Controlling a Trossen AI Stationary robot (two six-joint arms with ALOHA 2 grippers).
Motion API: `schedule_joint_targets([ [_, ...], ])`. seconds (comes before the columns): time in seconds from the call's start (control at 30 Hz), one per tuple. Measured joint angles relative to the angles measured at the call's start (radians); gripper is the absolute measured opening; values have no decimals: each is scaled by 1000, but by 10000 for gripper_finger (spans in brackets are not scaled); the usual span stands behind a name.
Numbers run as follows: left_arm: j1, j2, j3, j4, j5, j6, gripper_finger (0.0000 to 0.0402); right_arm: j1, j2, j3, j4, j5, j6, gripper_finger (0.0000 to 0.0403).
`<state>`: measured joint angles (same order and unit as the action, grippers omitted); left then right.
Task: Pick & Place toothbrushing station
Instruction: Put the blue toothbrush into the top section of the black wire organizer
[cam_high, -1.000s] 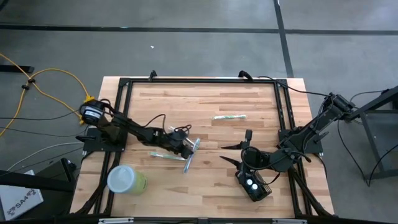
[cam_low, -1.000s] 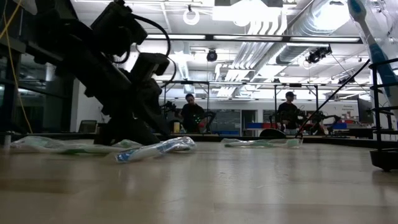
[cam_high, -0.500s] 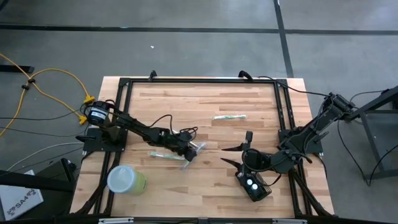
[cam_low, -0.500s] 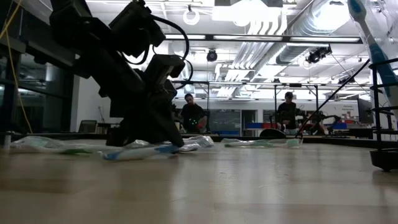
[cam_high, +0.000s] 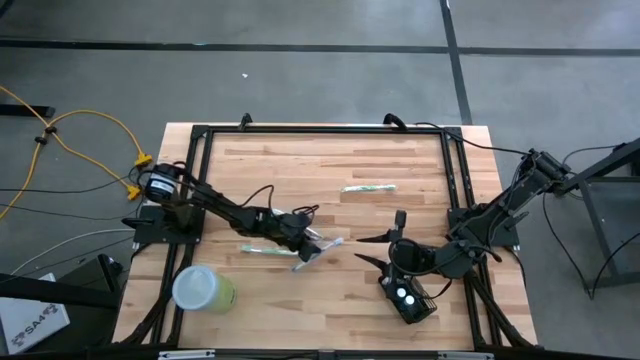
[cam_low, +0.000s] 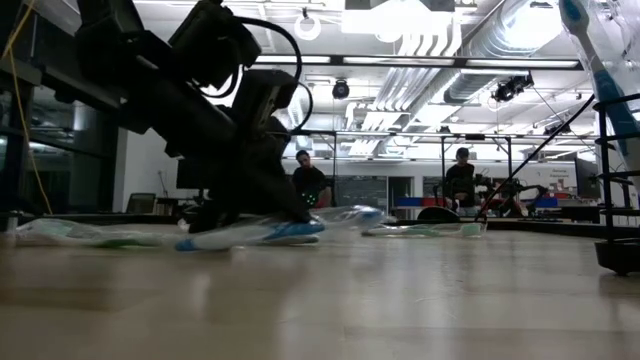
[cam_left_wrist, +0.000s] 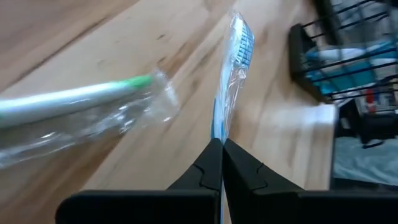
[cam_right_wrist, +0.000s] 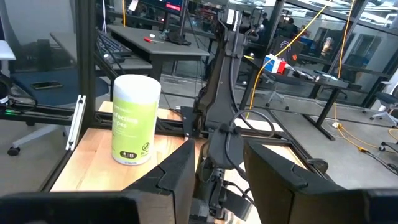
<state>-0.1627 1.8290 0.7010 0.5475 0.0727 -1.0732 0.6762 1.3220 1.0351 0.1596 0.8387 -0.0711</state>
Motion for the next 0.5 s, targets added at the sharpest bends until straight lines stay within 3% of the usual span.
schedule_joint_targets([
  [0.3,-7,4,-2,148,12,0,1,-2,0,0,-39,2,33,128],
  [0.5,-14,4,-3,271,4,88,0,-2,0,0,-108,38,105,128],
])
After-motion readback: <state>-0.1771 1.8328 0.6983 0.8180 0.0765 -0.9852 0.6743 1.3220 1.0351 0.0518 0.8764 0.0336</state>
